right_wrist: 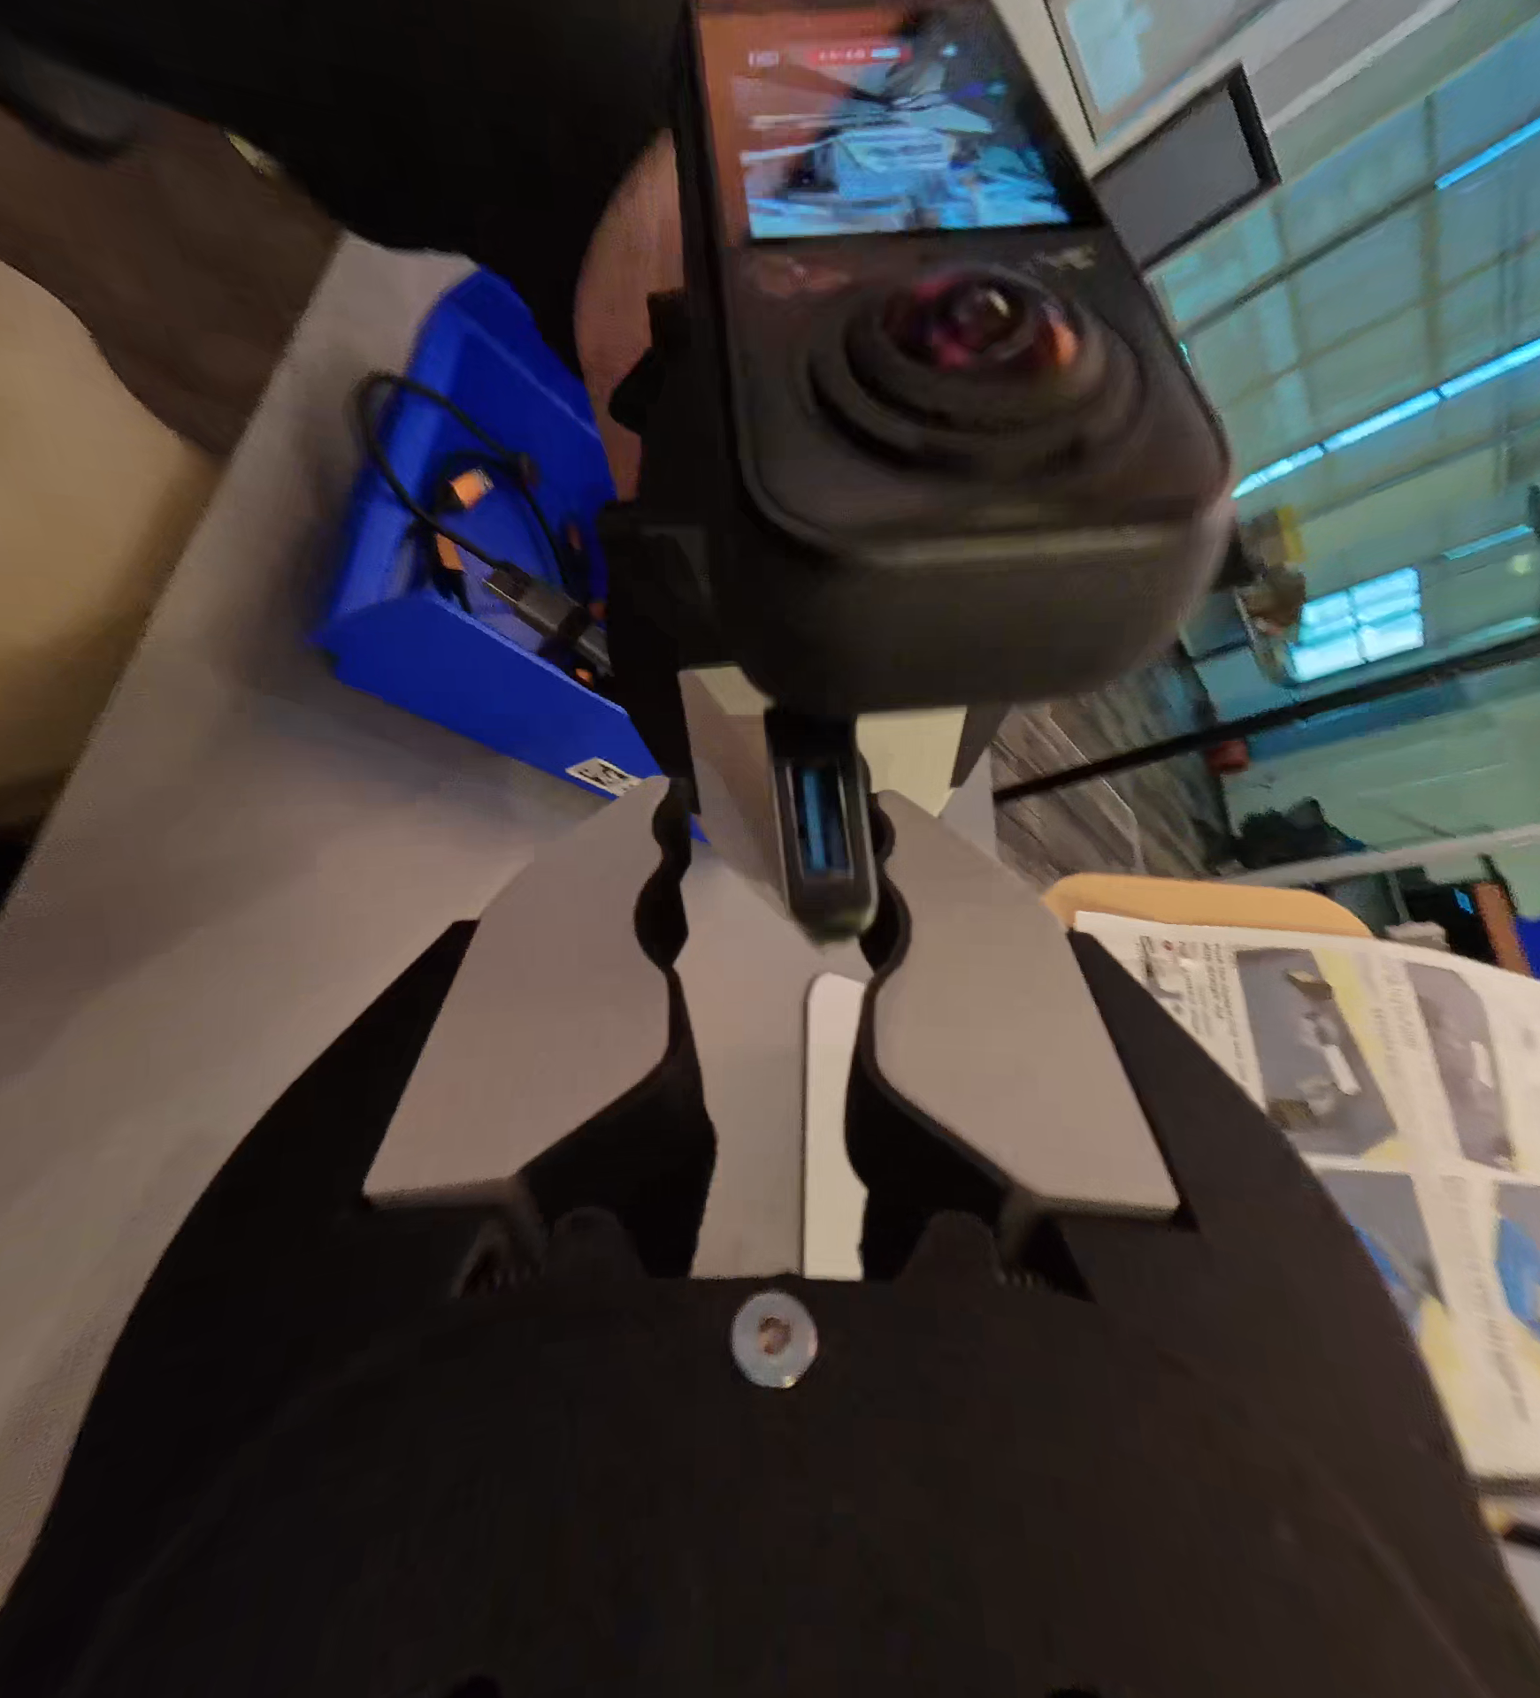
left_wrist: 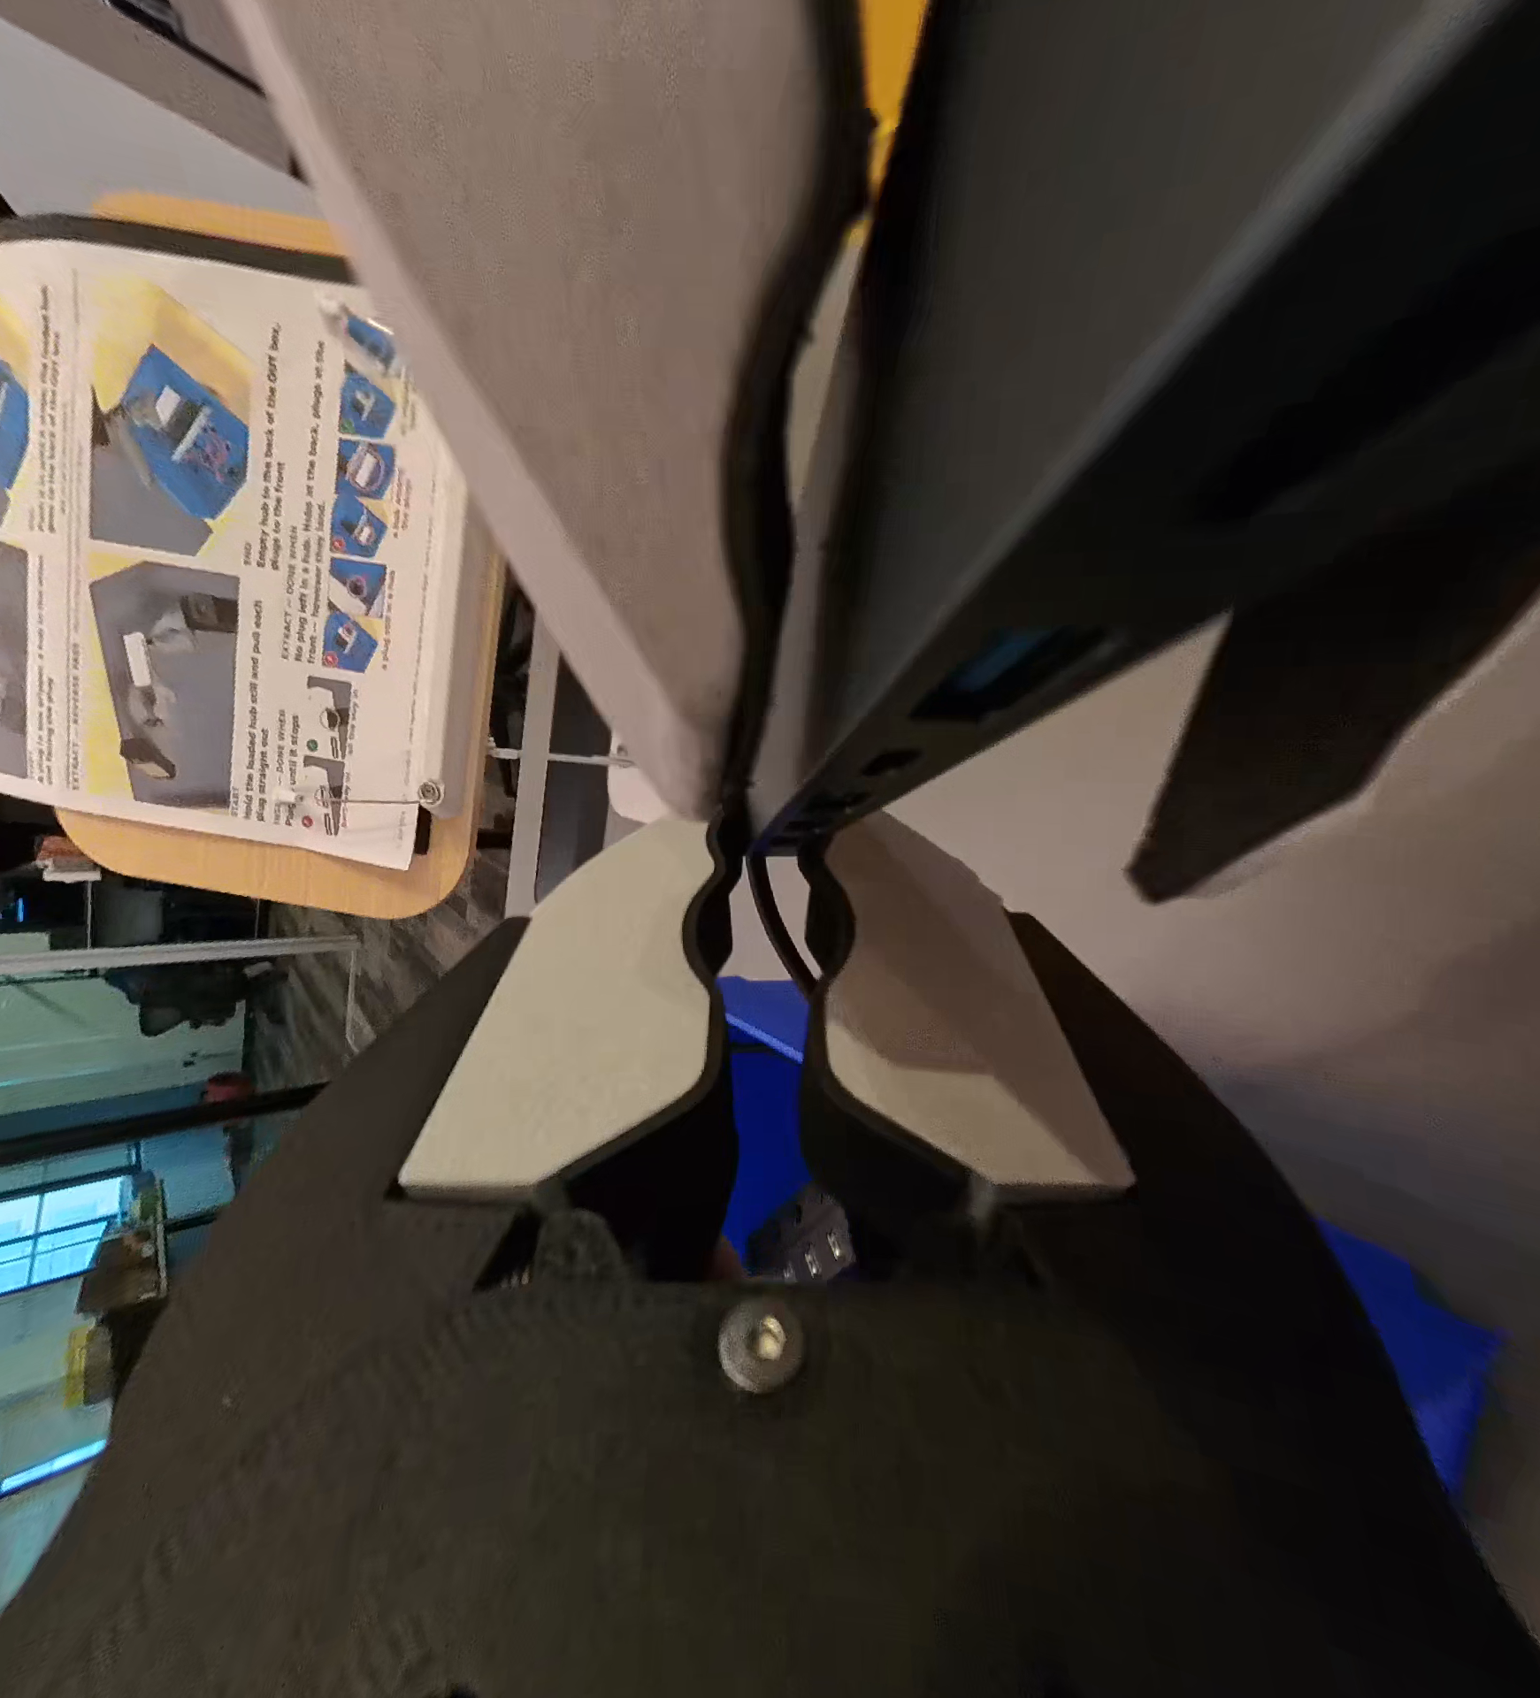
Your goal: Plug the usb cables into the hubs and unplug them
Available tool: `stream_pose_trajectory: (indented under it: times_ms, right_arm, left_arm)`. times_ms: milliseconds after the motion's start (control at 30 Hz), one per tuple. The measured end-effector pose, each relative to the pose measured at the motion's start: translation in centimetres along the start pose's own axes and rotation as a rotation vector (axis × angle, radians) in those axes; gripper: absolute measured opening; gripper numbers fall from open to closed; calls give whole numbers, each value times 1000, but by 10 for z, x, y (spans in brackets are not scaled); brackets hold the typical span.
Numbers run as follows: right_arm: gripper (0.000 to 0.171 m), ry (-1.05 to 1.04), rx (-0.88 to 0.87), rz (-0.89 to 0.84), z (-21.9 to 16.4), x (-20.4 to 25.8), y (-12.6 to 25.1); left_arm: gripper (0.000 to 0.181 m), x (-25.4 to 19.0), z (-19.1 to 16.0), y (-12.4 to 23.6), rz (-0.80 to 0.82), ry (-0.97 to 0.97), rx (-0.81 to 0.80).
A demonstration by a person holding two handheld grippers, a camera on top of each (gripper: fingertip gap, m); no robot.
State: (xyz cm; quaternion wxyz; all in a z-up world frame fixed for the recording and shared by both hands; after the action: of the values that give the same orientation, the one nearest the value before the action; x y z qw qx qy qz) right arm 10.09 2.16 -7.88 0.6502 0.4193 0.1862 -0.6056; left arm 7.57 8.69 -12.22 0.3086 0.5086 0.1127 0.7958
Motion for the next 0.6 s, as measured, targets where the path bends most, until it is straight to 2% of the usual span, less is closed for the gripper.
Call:
stream_pose_trajectory:
  times_ms: [100,400,500,600]
  right_arm:
    - [12,75,116,-64,-7,-5,-2]
    - [11,85,162,-110,-8,-12,1]
    - [12,129,232,-96,-14,-8,-1]
    - [12,125,259,-105,-16,-10,1]
  left_arm:
    - [11,0,-5,1,9,-29,53]
    - [12,8,-4,6,48,-27,80]
    - [12,6,-9,5,49,-53,142]
    - [12,7,-9,6,52,-38,137]
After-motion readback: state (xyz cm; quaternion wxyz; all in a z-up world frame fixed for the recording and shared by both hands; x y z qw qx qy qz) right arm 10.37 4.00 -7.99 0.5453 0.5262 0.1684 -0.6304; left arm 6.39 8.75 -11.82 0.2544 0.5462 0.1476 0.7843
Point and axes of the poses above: each gripper's, where its closed fingertips meet, y back along the fingers, z out of its top, x = y × z across the jaws, the point moved 1 cm from there along y, back along the fingers, and after that the axes turned 8 degrees about -x, right-handed, at the moved point
